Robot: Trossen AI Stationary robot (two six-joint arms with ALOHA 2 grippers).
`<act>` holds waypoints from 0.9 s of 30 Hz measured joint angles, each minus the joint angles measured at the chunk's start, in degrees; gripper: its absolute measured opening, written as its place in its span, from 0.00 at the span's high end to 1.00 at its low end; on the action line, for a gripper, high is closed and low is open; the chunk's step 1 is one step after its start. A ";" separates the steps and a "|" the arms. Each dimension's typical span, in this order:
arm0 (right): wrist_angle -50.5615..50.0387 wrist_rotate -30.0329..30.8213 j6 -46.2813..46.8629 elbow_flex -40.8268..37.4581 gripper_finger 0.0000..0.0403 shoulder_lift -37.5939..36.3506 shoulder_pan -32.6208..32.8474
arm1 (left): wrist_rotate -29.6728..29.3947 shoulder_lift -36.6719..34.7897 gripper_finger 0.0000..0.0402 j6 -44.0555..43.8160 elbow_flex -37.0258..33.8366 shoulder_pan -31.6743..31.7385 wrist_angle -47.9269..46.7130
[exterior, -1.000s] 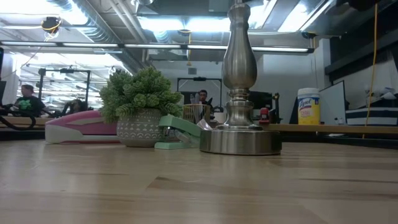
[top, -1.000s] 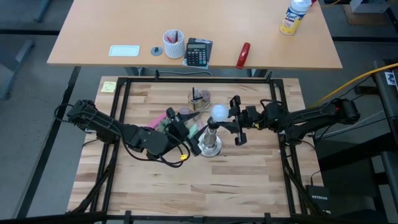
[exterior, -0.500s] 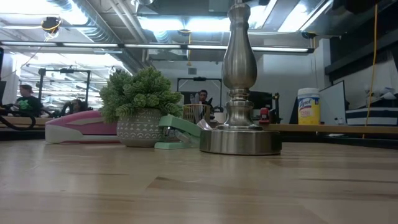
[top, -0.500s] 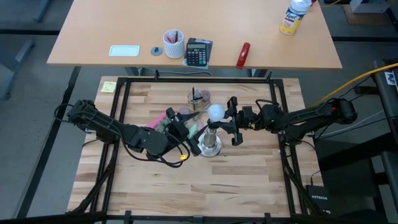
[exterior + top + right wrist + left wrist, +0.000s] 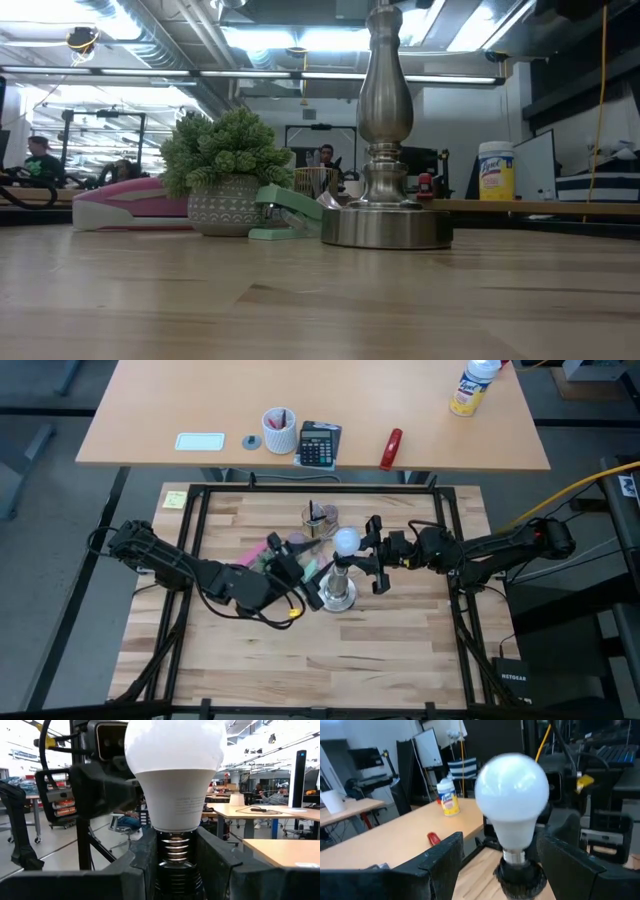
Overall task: Screw lightbulb
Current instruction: Insert the lightbulb into the lamp
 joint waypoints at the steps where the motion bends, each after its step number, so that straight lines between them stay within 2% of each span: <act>1: -0.13 0.02 -0.11 0.00 0.71 0.00 0.00 | 0.00 0.00 0.39 1.29 0.00 -0.16 1.35; 9: -0.72 0.02 -0.13 0.01 0.71 0.02 -0.02 | 0.04 -0.04 0.39 14.20 0.00 -1.76 12.20; 13: -0.86 0.02 -0.13 0.00 0.71 0.03 -0.02 | 1.75 -0.04 0.39 16.69 0.00 -1.01 16.09; 21: -1.23 0.04 -0.15 -0.07 0.71 0.07 -0.04 | 13.53 -0.10 0.39 14.66 0.00 2.85 19.93; 27: -1.24 0.04 -0.15 -0.11 0.71 0.09 -0.04 | 17.31 -0.20 0.39 9.34 0.00 6.63 20.80</act>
